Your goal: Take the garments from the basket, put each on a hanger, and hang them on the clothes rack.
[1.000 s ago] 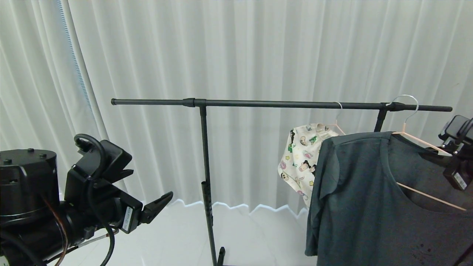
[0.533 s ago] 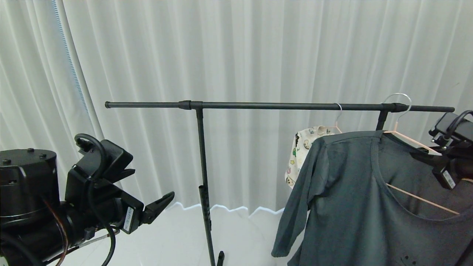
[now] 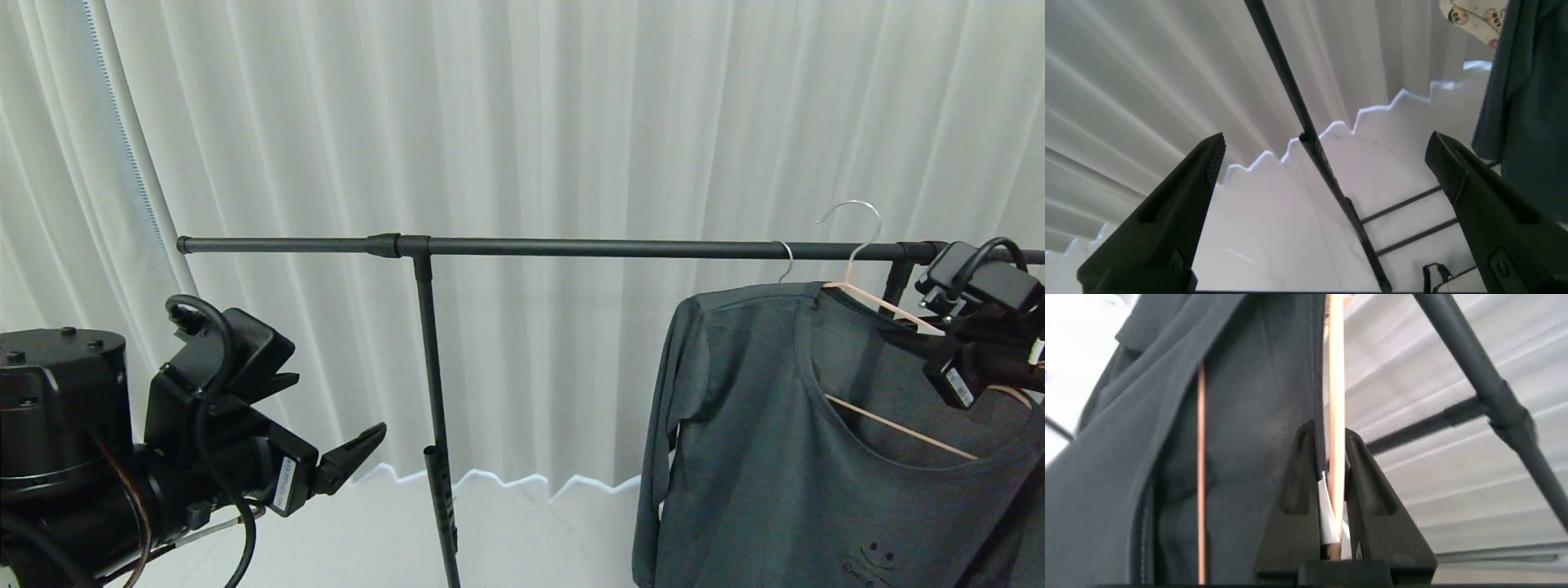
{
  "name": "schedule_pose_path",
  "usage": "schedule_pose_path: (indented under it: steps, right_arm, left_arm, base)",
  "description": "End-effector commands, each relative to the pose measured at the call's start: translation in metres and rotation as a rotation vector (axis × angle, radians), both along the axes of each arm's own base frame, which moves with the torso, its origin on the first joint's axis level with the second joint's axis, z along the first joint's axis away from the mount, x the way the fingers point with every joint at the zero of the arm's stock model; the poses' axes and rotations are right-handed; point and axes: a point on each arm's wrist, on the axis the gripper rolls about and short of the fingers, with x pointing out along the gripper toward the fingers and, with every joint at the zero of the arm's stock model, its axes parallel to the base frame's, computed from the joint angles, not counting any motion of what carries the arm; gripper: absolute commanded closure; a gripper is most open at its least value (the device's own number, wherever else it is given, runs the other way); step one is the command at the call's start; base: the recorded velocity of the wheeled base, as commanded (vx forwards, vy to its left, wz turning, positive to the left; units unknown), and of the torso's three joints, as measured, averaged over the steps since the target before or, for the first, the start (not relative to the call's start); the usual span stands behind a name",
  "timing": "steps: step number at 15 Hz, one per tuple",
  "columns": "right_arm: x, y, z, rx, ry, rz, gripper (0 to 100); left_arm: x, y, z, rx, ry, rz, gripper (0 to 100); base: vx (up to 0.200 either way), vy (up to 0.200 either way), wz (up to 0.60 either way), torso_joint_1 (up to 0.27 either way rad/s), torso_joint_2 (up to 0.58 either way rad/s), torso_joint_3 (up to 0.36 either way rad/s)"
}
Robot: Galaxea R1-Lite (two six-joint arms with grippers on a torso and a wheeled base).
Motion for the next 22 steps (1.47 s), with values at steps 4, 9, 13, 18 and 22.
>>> schedule_pose_path:
  steps: [4, 9, 13, 18, 22]
  right_arm:
    - [0.011, 0.011, -0.009, -0.007, 0.015, 0.019, 100]
    - [0.016, 0.018, -0.016, -0.015, 0.041, 0.031, 100]
    - [0.026, 0.019, -0.024, -0.028, 0.053, 0.009, 100]
    - [0.044, 0.028, -0.041, -0.042, 0.078, -0.011, 100]
    - [0.05, 0.038, -0.049, -0.051, 0.103, 0.011, 100]
  left_arm:
    - [0.0, 0.0, 0.0, 0.005, -0.001, -0.002, 0]
    - [0.0, -0.001, 0.0, 0.006, -0.002, -0.006, 0]
    - [0.0, -0.001, 0.0, 0.006, -0.002, -0.006, 0]
    - [0.0, -0.001, 0.0, 0.004, 0.0, -0.006, 0]
    - [-0.001, -0.001, 0.0, 0.005, -0.003, -0.009, 0]
  base:
    - [0.2, 0.0, 0.0, 0.004, 0.0, 0.002]
    - [0.08, 0.0, 0.0, 0.001, 0.0, 0.003]
    - [0.0, 0.0, 0.0, 0.0, 0.0, 0.0]
    - [0.0, 0.0, 0.0, 0.0, 0.0, 0.0]
    - [0.0, 0.0, 0.0, 0.0, 0.0, 0.0]
